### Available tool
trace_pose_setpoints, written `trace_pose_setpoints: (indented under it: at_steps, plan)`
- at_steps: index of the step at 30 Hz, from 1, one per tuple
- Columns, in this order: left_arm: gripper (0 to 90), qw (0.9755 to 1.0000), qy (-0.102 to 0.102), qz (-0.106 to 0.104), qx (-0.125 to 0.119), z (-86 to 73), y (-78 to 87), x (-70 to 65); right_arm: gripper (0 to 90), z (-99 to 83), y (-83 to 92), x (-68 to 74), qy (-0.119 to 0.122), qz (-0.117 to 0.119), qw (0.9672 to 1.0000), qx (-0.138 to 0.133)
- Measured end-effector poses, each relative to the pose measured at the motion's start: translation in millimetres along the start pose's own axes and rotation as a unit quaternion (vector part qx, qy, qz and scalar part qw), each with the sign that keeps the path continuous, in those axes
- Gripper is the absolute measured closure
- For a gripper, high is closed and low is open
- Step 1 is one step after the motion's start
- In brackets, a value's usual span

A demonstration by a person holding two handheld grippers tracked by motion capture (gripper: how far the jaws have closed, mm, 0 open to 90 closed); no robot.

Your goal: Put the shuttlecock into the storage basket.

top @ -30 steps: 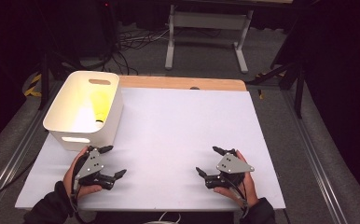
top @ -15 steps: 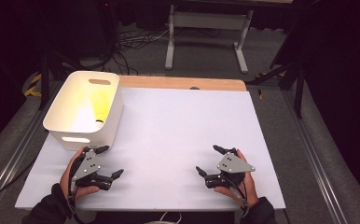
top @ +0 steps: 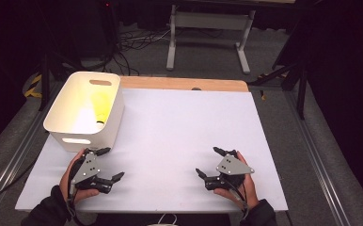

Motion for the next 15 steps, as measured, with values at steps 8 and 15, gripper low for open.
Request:
trace_pose_setpoints:
  at_steps: [8, 15]
  plan:
    - [7.5, 1.0000, 0.002, -0.004, -0.001, -0.5, -0.9, 2.1, 10.5, 0.2, -3.9, 0.4, 0.000, 0.004, 1.0000, 0.002]
    - [7.4, 1.0000, -0.001, -0.007, 0.003, -0.6, -1.4, 1.3, 10.6, -1.3, -5.0, -0.2, -0.003, 0.006, 1.0000, 0.006]
Point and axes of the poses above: each handheld gripper's, and its own axes: y roughly backward along the jaws, z roughly out of its top, x roughly to its left, the point moved 1 cm from there along -y, roughly forward along the jaws, and after that the axes turned 3 degrees about -z, right-handed, at the moved point
